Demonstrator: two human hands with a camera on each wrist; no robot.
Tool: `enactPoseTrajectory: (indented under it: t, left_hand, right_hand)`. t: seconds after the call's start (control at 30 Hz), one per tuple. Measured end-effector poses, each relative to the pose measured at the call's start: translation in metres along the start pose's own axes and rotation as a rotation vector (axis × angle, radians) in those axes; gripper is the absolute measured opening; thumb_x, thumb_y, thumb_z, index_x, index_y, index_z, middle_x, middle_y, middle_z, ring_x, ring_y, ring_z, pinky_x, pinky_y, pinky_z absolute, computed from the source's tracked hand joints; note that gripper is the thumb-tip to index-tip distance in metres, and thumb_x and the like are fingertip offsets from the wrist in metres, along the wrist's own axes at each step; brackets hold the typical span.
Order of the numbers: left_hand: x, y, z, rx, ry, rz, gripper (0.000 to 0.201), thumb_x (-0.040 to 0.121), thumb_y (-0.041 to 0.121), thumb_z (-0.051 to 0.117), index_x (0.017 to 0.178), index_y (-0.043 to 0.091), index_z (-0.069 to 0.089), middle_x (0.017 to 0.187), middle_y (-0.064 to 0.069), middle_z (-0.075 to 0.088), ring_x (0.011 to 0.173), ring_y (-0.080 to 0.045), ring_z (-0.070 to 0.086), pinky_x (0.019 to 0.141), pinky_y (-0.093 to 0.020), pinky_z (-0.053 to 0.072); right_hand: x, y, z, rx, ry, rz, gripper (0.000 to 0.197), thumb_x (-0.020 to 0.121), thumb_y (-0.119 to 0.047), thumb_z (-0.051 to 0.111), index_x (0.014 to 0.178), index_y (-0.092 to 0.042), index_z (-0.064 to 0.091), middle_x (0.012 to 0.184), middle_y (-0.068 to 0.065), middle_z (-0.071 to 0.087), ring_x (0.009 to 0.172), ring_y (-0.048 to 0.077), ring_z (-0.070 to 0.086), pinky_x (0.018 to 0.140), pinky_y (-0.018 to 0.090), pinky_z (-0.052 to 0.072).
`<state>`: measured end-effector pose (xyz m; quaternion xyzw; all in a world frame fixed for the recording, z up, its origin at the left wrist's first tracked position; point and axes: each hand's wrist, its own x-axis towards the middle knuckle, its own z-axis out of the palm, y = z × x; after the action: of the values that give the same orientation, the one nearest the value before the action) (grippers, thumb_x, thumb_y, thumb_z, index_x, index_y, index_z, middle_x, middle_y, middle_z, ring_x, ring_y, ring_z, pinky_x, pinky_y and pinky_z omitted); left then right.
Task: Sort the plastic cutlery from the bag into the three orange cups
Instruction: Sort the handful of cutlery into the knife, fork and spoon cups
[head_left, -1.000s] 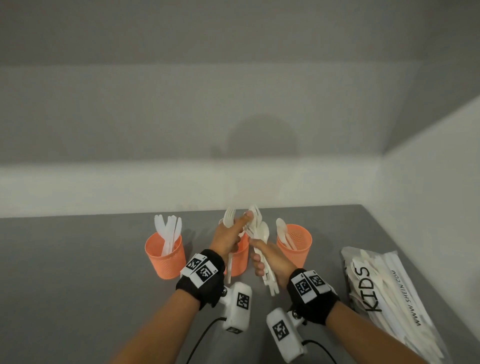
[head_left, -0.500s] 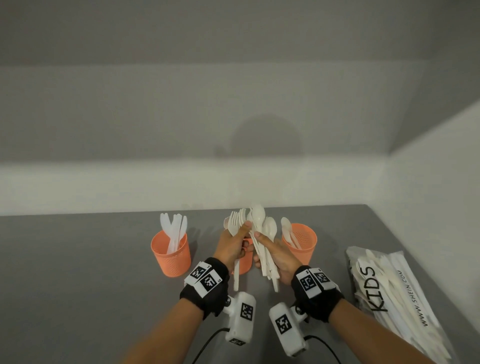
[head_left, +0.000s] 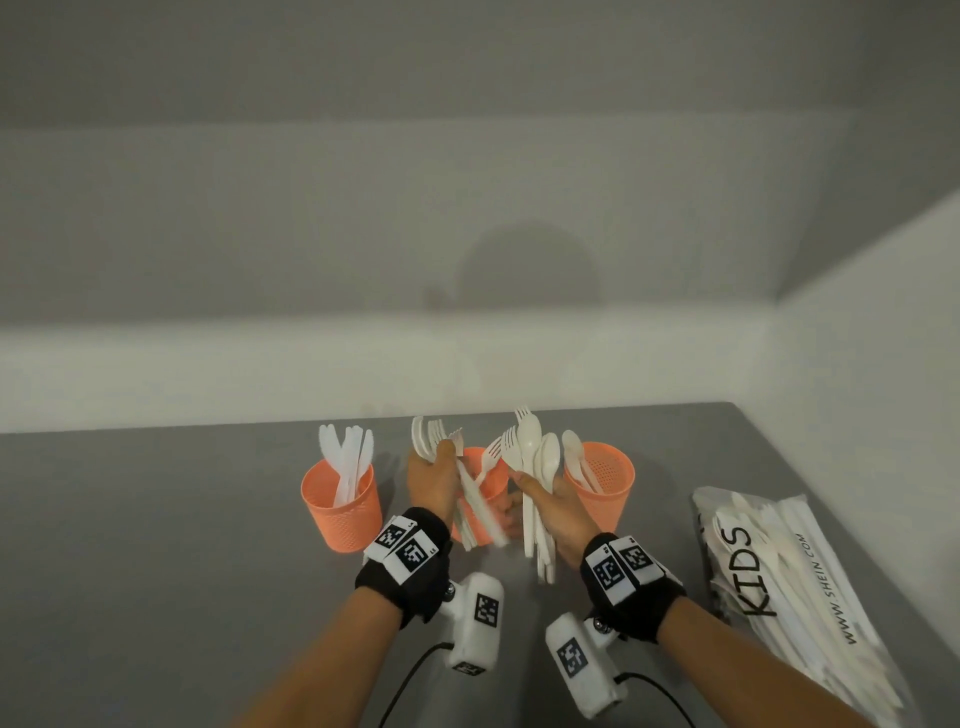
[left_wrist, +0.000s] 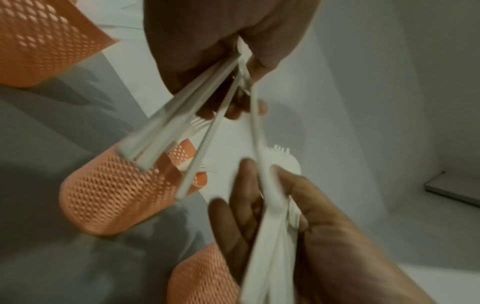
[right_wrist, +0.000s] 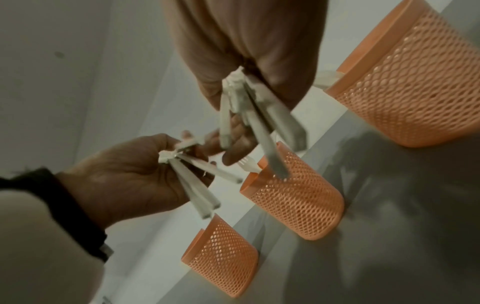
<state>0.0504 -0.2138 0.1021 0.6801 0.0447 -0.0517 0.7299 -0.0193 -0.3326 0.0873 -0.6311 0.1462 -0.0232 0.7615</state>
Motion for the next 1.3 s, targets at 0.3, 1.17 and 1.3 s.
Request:
enactPoseTrajectory:
  t: [0.3, 1.17, 1.3]
  left_hand:
    - [-0.009, -0.01, 0.008, -0.128, -0.115, -0.271, 0.03, 0.094, 0.021, 0.051, 0.068, 0.007, 0.056, 0.037, 0.002, 0.043, 0.026, -0.006, 0.038, 0.033, -0.014, 0.037]
    - [-0.006, -0.014, 0.029, -0.132, -0.2, -0.285, 0.024, 0.093, 0.012, 0.038, 0.075, 0.003, 0.052, 0.048, -0.006, 0.043, 0.035, -0.015, 0.038, 0.039, -0.022, 0.039]
    - [0.0, -0.006, 0.025, -0.255, -0.156, -0.391, 0.037, 0.094, 0.022, 0.034, 0.072, 0.004, 0.058, 0.063, -0.012, 0.055, 0.052, -0.024, 0.052, 0.044, -0.025, 0.049]
  right_hand:
    - [0.003, 0.003, 0.0, -0.098, 0.009, -0.02, 0.024, 0.097, -0.023, 0.047, 0.087, -0.008, 0.062, 0.054, -0.002, 0.066, 0.042, 0.01, 0.055, 0.049, 0.026, 0.05]
    - [-0.001, -0.001, -0.014, 0.144, -0.091, 0.027, 0.025, 0.096, -0.021, 0.048, 0.109, -0.007, 0.065, 0.089, 0.017, 0.069, 0.069, 0.02, 0.07, 0.057, 0.027, 0.056]
    - [-0.001, -0.003, -0.017, 0.168, -0.141, 0.042, 0.03, 0.096, -0.021, 0.047, 0.118, -0.006, 0.061, 0.093, 0.015, 0.069, 0.081, 0.025, 0.068, 0.074, 0.036, 0.057]
